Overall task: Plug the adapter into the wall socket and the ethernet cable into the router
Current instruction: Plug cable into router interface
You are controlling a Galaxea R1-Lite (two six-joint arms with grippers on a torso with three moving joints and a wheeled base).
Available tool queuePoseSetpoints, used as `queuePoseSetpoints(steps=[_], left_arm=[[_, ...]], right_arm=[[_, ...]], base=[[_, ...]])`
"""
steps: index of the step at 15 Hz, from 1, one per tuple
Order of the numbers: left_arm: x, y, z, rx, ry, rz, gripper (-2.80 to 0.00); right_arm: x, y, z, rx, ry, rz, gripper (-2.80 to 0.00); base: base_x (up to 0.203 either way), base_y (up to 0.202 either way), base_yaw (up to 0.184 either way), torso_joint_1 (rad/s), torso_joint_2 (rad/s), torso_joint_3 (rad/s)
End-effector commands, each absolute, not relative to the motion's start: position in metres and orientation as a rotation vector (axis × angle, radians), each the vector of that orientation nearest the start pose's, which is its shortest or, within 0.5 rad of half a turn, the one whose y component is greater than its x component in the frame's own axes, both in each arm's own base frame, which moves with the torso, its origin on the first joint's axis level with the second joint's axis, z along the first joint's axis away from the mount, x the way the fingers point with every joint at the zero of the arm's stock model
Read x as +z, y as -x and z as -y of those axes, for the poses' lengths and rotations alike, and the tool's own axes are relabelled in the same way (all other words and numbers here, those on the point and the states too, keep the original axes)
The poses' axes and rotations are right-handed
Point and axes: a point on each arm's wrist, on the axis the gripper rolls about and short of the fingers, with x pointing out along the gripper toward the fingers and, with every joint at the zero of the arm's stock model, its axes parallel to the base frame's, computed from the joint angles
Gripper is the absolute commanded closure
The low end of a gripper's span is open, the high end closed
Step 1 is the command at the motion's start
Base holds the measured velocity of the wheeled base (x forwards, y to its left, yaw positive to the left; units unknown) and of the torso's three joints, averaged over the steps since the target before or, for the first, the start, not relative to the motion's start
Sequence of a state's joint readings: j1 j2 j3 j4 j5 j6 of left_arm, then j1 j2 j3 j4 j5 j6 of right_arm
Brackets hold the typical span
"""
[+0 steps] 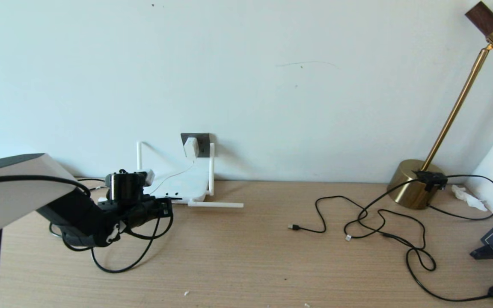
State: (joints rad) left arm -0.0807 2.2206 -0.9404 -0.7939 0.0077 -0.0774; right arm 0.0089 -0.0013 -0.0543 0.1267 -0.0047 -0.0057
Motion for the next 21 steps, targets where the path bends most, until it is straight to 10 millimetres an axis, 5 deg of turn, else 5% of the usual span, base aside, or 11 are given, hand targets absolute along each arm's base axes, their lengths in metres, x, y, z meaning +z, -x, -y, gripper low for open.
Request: queuePoseSetpoints(steps=[1,8,14,19,20,21], left_arm=[[0.046,-0.391,0.031,-0.049,0.055,-0.491,-2.8],[0.063,-0.374,0.03,-0.048,0.054,-0.472,-2.8],[0.059,-0.36,0.03,-0.044,0.038,-0.503,-2.8],[0.151,-0.316,0.041,-0.099,0.046,-0.284,-2.8],[0.168,-0.301,0.042,-0.11,0.047,-0.252,0.0],[0.183,-0.285,0.042,-0.122,0.048,-0.228,0.0]], right_arm=[[0.077,0.027,0.0,0.005,0.007,-0.073,-2.8],[0.077,0.027,0.0,0.005,0.007,-0.074,-2.8],[0.077,0.027,0.0,0.006,0.007,-0.073,-2.8],[0.077,0.027,0.0,0.005,0.007,-0.074,-2.8],[0.077,0.027,0.0,0.005,0.007,-0.073,-2.8],[0.077,0.027,0.0,0.005,0.007,-0.073,-2.8]], base=[[0.0,0.0,0.0,0.0,0.0,0.0],[0.0,0.0,0.0,0.0,0.0,0.0],[0.0,0.0,0.0,0.0,0.0,0.0],[0.0,0.0,0.0,0.0,0.0,0.0],[0.0,0.0,0.0,0.0,0.0,0.0],[0.0,0.0,0.0,0.0,0.0,0.0]])
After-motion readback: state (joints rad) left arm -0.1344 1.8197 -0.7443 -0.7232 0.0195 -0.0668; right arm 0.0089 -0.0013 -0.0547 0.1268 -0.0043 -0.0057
